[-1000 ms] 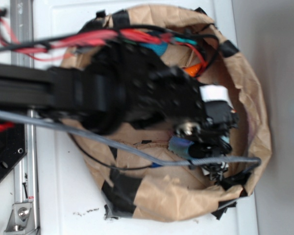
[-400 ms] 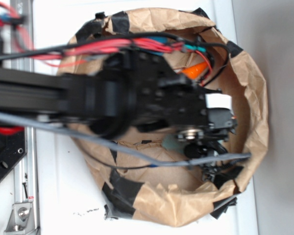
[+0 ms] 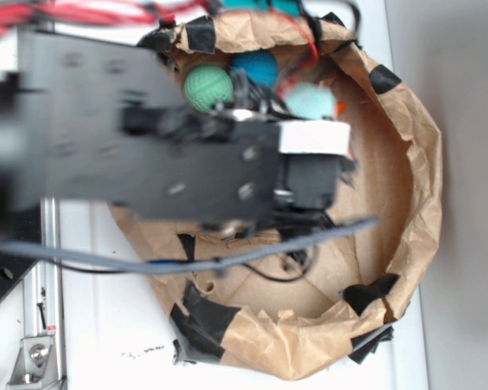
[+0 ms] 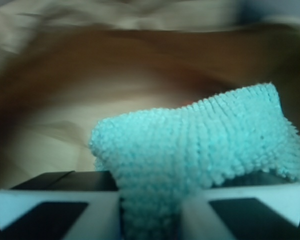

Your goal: Grab the blue cloth.

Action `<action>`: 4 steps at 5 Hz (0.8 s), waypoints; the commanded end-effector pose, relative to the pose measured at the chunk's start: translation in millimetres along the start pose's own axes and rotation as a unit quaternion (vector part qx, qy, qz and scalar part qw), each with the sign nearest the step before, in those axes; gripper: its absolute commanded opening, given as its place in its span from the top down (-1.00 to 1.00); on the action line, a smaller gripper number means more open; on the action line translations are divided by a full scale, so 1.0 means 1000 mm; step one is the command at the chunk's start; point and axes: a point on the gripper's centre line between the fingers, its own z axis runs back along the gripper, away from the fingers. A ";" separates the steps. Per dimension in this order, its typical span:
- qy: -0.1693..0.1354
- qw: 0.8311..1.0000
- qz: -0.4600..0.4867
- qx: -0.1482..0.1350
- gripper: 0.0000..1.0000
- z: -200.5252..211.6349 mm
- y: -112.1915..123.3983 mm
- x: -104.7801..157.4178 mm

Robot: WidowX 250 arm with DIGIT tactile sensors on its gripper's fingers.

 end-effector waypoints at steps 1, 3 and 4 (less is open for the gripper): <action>-0.006 1.000 0.012 0.021 1.00 0.057 0.013 0.005; -0.042 0.992 -0.097 -0.064 1.00 0.057 0.005 0.004; -0.031 0.990 -0.129 -0.055 1.00 0.048 0.008 0.005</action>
